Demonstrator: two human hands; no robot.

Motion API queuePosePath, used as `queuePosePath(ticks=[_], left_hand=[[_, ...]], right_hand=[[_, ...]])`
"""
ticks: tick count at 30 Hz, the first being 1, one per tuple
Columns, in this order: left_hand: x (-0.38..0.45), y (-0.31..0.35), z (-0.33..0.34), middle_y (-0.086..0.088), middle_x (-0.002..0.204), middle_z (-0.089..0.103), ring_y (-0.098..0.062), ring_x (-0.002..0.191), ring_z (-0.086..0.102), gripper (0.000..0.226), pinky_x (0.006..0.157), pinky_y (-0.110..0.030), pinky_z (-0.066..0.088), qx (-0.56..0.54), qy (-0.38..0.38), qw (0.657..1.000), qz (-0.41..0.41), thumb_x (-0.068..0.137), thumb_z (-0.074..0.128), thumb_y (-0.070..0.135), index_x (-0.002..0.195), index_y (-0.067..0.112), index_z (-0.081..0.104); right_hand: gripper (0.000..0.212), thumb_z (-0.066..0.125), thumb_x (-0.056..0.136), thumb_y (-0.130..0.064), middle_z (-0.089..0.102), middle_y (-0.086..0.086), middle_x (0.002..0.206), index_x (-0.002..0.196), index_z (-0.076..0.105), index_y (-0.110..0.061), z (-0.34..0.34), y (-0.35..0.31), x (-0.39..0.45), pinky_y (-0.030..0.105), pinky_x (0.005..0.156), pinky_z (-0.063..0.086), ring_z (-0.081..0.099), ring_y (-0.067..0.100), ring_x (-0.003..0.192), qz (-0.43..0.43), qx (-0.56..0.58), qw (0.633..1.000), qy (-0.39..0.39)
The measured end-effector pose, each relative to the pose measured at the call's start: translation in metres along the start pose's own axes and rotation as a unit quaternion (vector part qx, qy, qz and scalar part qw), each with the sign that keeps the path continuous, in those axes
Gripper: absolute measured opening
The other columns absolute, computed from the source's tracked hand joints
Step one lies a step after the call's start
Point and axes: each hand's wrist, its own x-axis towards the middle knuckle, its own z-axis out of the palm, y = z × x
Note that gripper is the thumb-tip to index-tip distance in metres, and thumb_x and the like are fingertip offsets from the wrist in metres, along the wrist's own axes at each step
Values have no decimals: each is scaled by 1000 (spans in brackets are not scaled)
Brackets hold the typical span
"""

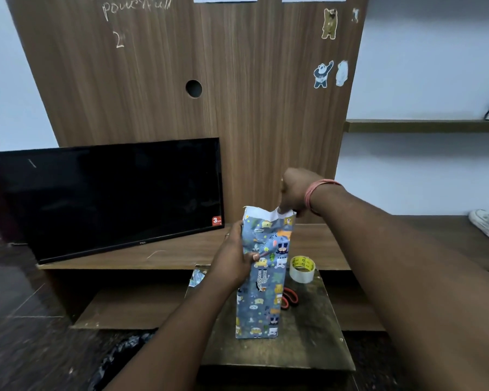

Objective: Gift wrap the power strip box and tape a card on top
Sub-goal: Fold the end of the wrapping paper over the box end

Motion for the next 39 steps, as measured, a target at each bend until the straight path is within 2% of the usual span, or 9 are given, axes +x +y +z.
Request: queuePosePath(ticks=[4,7,9,11,17,21,26,31,39], left_hand=[[-9,4,-6,5,131,61,-14,116,62,76,95,-40,54,5,2,1000,2,87,73,7,139,43,31],[-13,7,-6,5,135,60,-14,119,60,77,96,-40,53,2,0,1000,8,87,73,8,144,39,31],[-13,8,-5,3,133,59,-15,116,60,73,93,-37,53,2,1,1000,9,89,72,7,144,34,33],[-13,10,-4,2,134,58,-14,114,59,74,90,-34,52,5,4,1000,8,90,72,7,148,31,33],[-16,2,-4,4,134,57,-13,121,55,72,91,-27,46,-14,5,1000,5,90,70,4,149,28,35],[-13,-2,-4,3,135,56,-11,116,59,75,89,-25,47,-28,-2,1000,-5,90,68,4,149,32,33],[-12,1,-2,7,130,60,-9,105,64,71,77,-25,49,-39,-1,999,-27,95,65,5,148,28,24],[-13,3,1,10,118,58,-12,101,63,53,77,-29,47,-28,35,998,-38,95,66,8,126,25,26],[-16,1,3,14,117,65,-10,95,64,54,67,-30,44,-9,66,997,-26,94,68,17,132,32,31]], right_hand=[[15,81,77,-14,76,11,86,87,72,-7,1,0,-9,33,59,57,69,21,63,-30,21,999,-34],[29,82,80,-18,71,1,102,107,71,-17,8,-7,-11,33,80,56,66,20,91,-90,6,991,-102],[12,82,81,-22,68,-4,82,84,71,-24,12,-11,-10,30,70,52,63,18,80,-93,2,992,-89],[32,83,79,-27,56,-7,61,61,57,-23,18,-11,-6,26,55,40,57,18,65,-83,-5,995,-46],[14,83,79,-28,72,-3,72,74,74,-17,23,-1,-1,32,69,54,69,18,73,-75,84,993,41],[18,67,92,-14,71,9,66,75,68,-10,13,16,-11,43,63,57,64,20,55,-5,481,855,194],[42,61,92,-59,73,6,80,88,63,-16,80,37,-55,45,75,60,71,25,76,99,543,792,261],[23,73,90,-29,75,2,98,105,65,-14,151,6,-78,27,80,56,72,16,96,76,648,720,236],[24,75,89,-11,72,-2,110,110,69,-21,169,6,-75,21,87,55,69,5,102,62,612,747,251]])
